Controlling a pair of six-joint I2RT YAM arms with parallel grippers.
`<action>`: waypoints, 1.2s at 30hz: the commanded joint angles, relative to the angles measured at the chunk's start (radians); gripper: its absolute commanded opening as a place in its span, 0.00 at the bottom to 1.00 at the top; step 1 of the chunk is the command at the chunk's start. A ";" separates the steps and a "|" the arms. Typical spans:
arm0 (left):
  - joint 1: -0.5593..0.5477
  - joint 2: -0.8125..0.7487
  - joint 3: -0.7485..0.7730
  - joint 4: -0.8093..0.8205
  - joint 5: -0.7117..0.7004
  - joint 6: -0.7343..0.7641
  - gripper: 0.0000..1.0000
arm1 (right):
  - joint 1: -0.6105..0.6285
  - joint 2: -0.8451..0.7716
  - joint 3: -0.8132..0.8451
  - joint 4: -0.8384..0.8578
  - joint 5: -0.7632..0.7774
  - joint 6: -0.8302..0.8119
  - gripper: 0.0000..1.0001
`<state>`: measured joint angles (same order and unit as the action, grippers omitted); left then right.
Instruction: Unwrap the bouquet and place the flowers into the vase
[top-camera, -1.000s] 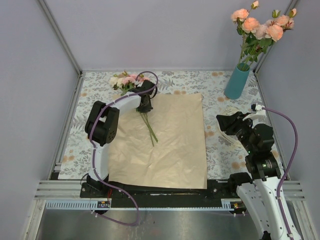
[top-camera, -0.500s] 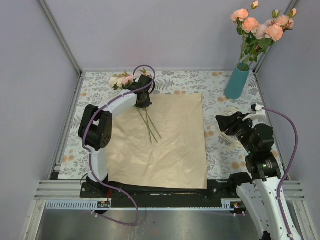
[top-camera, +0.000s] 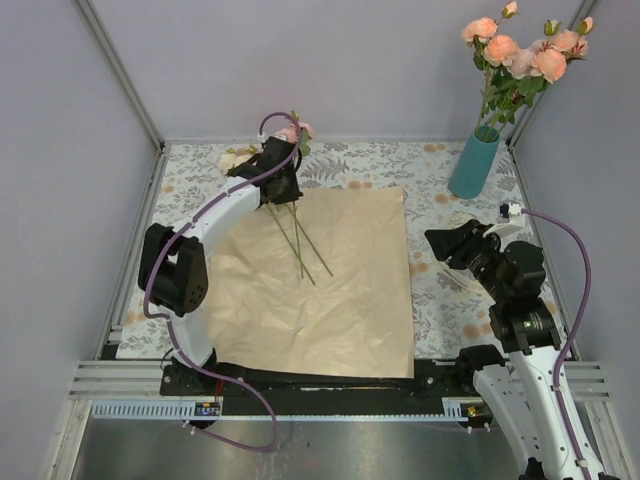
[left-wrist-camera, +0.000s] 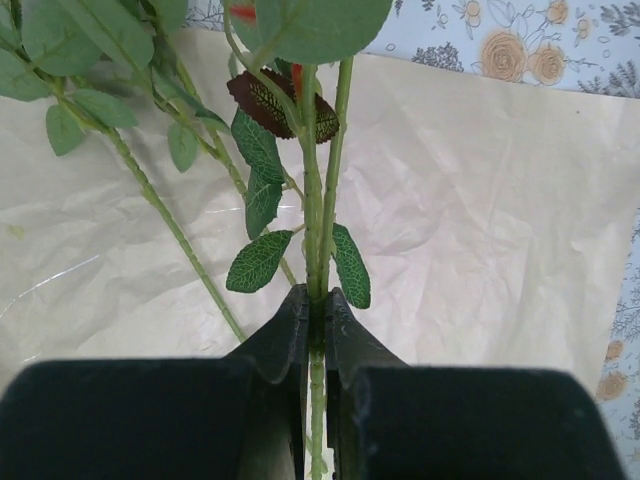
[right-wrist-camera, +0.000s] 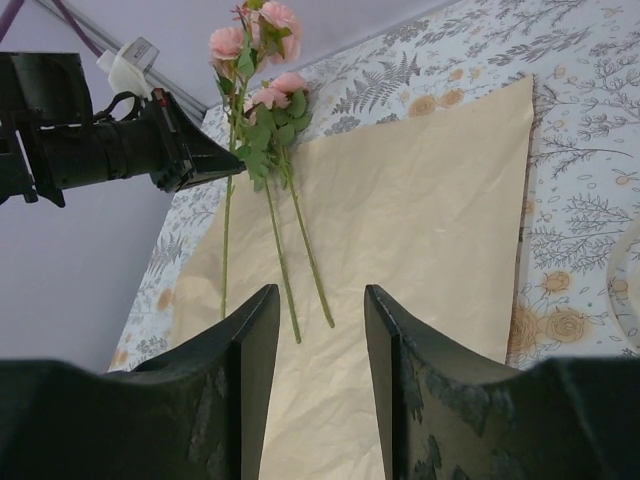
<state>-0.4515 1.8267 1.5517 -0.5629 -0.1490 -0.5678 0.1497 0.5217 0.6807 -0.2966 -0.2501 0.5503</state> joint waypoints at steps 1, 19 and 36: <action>0.020 0.035 0.013 0.000 0.028 0.022 0.00 | 0.007 -0.006 0.043 0.054 -0.040 0.046 0.48; 0.031 -0.253 -0.122 0.098 0.434 0.138 0.00 | 0.008 0.069 -0.059 0.325 -0.196 0.190 0.52; -0.027 -0.572 -0.400 0.258 0.833 0.150 0.00 | 0.229 0.299 -0.087 0.731 -0.163 0.306 0.63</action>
<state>-0.4530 1.3041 1.1721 -0.4145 0.5518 -0.4267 0.3122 0.7769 0.5793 0.2874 -0.4450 0.8417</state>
